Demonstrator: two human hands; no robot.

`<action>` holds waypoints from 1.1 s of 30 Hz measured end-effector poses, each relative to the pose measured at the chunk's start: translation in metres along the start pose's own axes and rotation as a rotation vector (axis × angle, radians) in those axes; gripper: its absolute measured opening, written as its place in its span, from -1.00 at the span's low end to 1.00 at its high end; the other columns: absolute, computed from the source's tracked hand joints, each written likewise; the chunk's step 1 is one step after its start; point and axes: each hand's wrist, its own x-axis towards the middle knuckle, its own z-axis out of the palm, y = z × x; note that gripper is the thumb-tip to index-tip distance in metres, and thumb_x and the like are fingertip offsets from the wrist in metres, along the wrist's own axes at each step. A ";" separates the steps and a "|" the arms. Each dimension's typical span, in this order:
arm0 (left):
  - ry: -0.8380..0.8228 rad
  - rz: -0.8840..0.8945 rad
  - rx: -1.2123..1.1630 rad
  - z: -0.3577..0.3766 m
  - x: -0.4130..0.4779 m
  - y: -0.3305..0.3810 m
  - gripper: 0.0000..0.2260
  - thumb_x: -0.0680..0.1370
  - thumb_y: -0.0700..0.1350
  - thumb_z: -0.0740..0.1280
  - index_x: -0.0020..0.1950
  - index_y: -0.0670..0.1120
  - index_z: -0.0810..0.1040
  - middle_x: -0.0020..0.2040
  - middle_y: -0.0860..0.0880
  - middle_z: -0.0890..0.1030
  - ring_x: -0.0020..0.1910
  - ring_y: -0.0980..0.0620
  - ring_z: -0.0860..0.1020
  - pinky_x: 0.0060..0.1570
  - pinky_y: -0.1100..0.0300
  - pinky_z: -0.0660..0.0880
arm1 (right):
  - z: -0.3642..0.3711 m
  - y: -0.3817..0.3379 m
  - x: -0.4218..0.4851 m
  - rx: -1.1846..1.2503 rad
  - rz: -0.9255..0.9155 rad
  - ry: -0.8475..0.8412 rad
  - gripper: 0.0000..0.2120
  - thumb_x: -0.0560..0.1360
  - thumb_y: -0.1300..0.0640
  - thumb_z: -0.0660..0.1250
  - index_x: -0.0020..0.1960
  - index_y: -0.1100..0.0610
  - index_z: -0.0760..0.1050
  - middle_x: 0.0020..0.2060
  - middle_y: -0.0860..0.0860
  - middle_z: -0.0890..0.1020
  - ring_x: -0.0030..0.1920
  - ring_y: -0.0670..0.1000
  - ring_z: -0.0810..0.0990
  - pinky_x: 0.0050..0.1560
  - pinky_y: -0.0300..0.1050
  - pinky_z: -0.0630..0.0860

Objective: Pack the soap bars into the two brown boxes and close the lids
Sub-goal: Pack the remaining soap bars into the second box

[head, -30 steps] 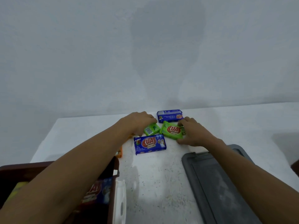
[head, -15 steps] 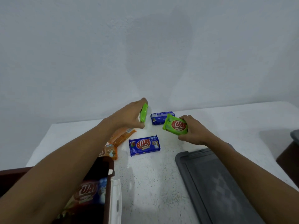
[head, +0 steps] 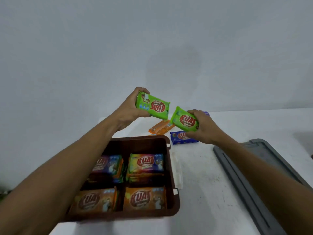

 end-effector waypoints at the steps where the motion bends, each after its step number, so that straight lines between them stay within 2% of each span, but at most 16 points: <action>1: 0.027 0.016 -0.116 -0.006 -0.011 0.001 -0.40 0.27 -0.51 0.36 0.19 -0.03 0.37 0.08 -0.14 0.49 -0.08 -0.02 0.60 -0.15 0.11 0.56 | 0.003 -0.011 -0.004 0.008 -0.015 0.006 -0.27 0.28 0.16 0.56 0.37 0.08 0.32 0.13 0.04 0.46 0.08 0.00 0.54 -0.14 -0.33 0.45; 5: 0.216 0.003 -0.691 -0.037 -0.053 0.003 -0.55 0.27 -0.45 0.24 0.10 -0.10 0.43 -0.03 -0.15 0.52 -0.08 -0.09 0.58 -0.12 0.08 0.57 | 0.017 -0.067 -0.028 -0.023 -0.078 0.011 -0.29 0.31 0.18 0.54 0.38 0.10 0.33 0.12 0.06 0.45 0.06 0.02 0.52 -0.06 -0.23 0.47; 7: 0.263 -0.007 -0.716 -0.048 -0.069 0.003 -0.61 0.34 -0.48 0.31 0.10 -0.19 0.42 -0.04 -0.20 0.55 -0.09 -0.11 0.62 -0.10 0.05 0.60 | 0.020 -0.091 -0.038 -0.061 -0.098 -0.016 -0.24 0.26 0.07 0.53 0.39 0.10 0.33 0.11 0.05 0.46 0.06 0.03 0.52 0.01 -0.12 0.51; 10: 0.224 -0.071 -0.488 -0.066 -0.102 0.005 -0.66 0.40 -0.42 0.39 0.10 -0.18 0.44 -0.02 -0.19 0.60 -0.09 -0.08 0.65 -0.09 0.07 0.62 | 0.027 -0.124 -0.055 -0.159 -0.125 -0.114 -0.19 0.18 -0.08 0.45 0.40 0.06 0.33 0.10 -0.01 0.46 0.08 0.01 0.50 0.02 -0.13 0.48; 13: -0.005 -0.137 -0.241 -0.079 -0.135 0.011 -0.67 0.38 -0.32 0.42 0.13 -0.15 0.56 -0.02 -0.12 0.65 -0.05 -0.05 0.64 -0.02 0.08 0.60 | 0.037 -0.145 -0.069 -0.326 -0.155 -0.242 -0.24 0.28 -0.05 0.53 0.40 0.01 0.31 0.14 -0.04 0.46 0.10 -0.01 0.49 0.08 -0.07 0.52; 16: -0.205 -0.241 0.164 -0.080 -0.153 0.016 -0.60 0.43 -0.30 0.46 0.24 -0.09 0.52 0.03 -0.13 0.66 -0.04 -0.07 0.66 -0.09 0.12 0.58 | 0.047 -0.160 -0.079 -0.487 -0.175 -0.395 -0.30 0.29 -0.07 0.53 0.36 -0.04 0.34 0.13 -0.09 0.49 0.08 -0.04 0.48 0.05 -0.11 0.51; 19: -0.416 -0.313 0.483 -0.071 -0.165 0.009 -0.74 0.47 -0.22 0.47 0.13 -0.12 0.53 -0.03 -0.04 0.71 -0.11 0.01 0.68 -0.19 0.16 0.57 | 0.059 -0.167 -0.086 -0.636 -0.170 -0.589 -0.34 0.35 -0.05 0.52 0.38 -0.04 0.36 0.17 -0.05 0.53 0.15 -0.01 0.50 0.15 -0.11 0.47; 20: -0.480 -0.282 0.592 -0.067 -0.168 0.002 -0.79 0.48 -0.18 0.46 0.10 -0.13 0.56 -0.06 -0.03 0.71 -0.14 0.06 0.67 -0.18 0.18 0.56 | 0.064 -0.167 -0.088 -0.727 -0.176 -0.647 -0.37 0.41 -0.05 0.47 0.42 -0.04 0.34 0.21 -0.02 0.53 0.22 0.02 0.49 0.26 -0.04 0.41; 22: -0.588 -0.216 0.792 -0.060 -0.172 -0.015 -0.81 0.52 -0.09 0.43 0.11 -0.10 0.63 -0.02 0.01 0.69 -0.07 0.08 0.64 -0.06 0.16 0.56 | 0.075 -0.165 -0.093 -0.906 -0.170 -0.776 -0.45 0.52 0.00 0.33 0.48 -0.06 0.27 0.34 0.03 0.46 0.40 0.10 0.34 0.47 0.14 0.11; 24: -0.634 -0.203 0.957 -0.056 -0.177 -0.028 -0.75 0.56 -0.04 0.38 0.20 -0.08 0.62 0.04 0.06 0.65 0.03 0.05 0.60 0.06 0.15 0.51 | 0.079 -0.163 -0.094 -0.936 -0.143 -0.857 -0.49 0.58 0.03 0.24 0.50 -0.10 0.24 0.44 0.04 0.35 0.50 0.15 0.15 0.49 0.20 -0.14; 25: -0.642 -0.212 1.005 -0.056 -0.179 -0.031 -0.74 0.57 -0.02 0.36 0.23 -0.07 0.61 0.05 0.07 0.63 0.04 0.06 0.58 0.07 0.17 0.48 | 0.079 -0.163 -0.094 -0.922 -0.140 -0.862 -0.52 0.60 0.00 0.21 0.50 -0.12 0.24 0.45 0.02 0.34 0.51 0.15 0.12 0.49 0.18 -0.15; 28: -0.651 -0.247 1.010 -0.058 -0.183 -0.034 -0.74 0.58 -0.01 0.34 0.21 -0.06 0.62 0.06 0.05 0.66 0.00 0.09 0.58 0.06 0.18 0.50 | 0.077 -0.163 -0.095 -0.880 -0.159 -0.815 -0.60 0.63 -0.12 0.11 0.46 -0.15 0.32 0.40 -0.06 0.41 0.43 0.05 0.22 0.45 0.08 -0.06; 33: -0.607 -0.204 1.042 -0.055 -0.188 -0.034 -0.78 0.58 0.01 0.32 0.13 -0.05 0.65 -0.05 0.08 0.64 -0.08 0.14 0.56 -0.01 0.20 0.50 | 0.081 -0.156 -0.102 -0.882 -0.195 -0.695 -0.64 0.65 -0.05 0.09 0.42 -0.18 0.36 0.37 -0.08 0.45 0.38 0.01 0.30 0.42 0.01 0.02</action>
